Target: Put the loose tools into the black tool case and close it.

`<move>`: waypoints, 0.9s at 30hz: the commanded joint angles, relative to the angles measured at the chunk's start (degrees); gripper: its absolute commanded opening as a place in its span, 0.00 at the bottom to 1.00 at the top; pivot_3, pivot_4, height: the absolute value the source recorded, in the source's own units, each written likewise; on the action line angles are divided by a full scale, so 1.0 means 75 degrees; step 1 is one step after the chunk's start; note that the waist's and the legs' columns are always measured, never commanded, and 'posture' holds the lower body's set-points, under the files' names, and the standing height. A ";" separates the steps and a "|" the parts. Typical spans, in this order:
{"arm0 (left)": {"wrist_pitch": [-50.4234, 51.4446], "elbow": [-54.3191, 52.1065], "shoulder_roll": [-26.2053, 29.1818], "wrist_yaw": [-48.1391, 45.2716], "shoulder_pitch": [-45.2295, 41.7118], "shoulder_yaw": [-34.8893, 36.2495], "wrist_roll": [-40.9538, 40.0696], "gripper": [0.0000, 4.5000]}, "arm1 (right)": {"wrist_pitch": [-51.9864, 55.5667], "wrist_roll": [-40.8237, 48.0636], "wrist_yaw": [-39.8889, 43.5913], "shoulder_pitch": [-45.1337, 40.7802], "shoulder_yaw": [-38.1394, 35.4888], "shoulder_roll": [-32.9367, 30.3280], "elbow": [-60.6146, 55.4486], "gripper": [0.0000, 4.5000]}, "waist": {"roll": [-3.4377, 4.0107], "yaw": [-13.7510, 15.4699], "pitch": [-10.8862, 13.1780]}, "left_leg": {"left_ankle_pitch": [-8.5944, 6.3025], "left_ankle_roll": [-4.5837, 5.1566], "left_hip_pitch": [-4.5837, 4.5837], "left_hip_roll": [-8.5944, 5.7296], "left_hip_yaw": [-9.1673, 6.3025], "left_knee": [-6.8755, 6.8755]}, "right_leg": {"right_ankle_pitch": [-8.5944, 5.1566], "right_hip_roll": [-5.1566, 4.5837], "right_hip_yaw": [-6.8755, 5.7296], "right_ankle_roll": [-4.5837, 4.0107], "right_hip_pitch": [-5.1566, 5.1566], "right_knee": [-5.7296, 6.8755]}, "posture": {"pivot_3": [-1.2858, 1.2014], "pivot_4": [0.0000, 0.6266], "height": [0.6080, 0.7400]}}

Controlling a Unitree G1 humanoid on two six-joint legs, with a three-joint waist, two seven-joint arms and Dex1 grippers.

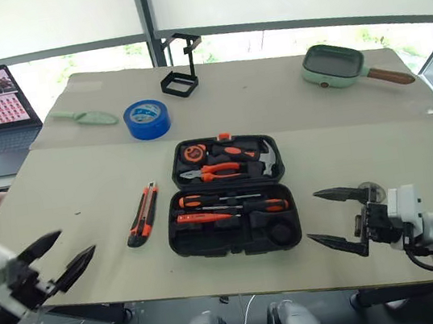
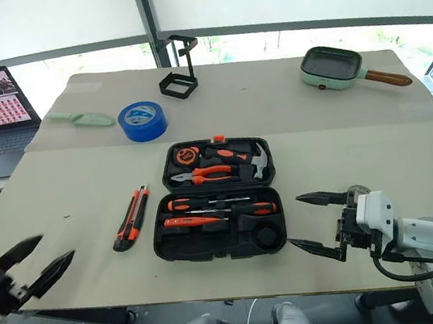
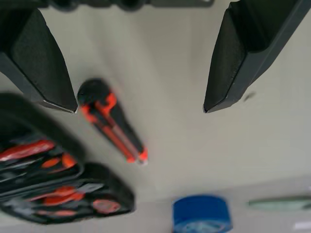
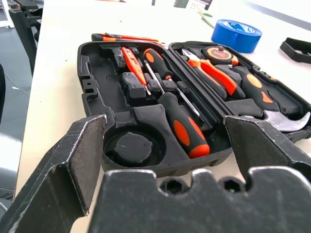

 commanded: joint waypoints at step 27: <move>0.4472 0.0016 -0.1861 0.5461 -0.3147 -0.3811 0.1908 0.84 | 0.1078 0.0757 -0.0860 -0.1023 0.0248 0.0028 -0.1689 1.00 | 0.0022 -0.0062 -0.0008 | 0.0026 -0.0036 0.0035 -0.0007 0.0020 -0.0021 | 0.0022 0.0022 -0.0002 0.0015 0.0031 0.0009 | 0.52 0.24 1.00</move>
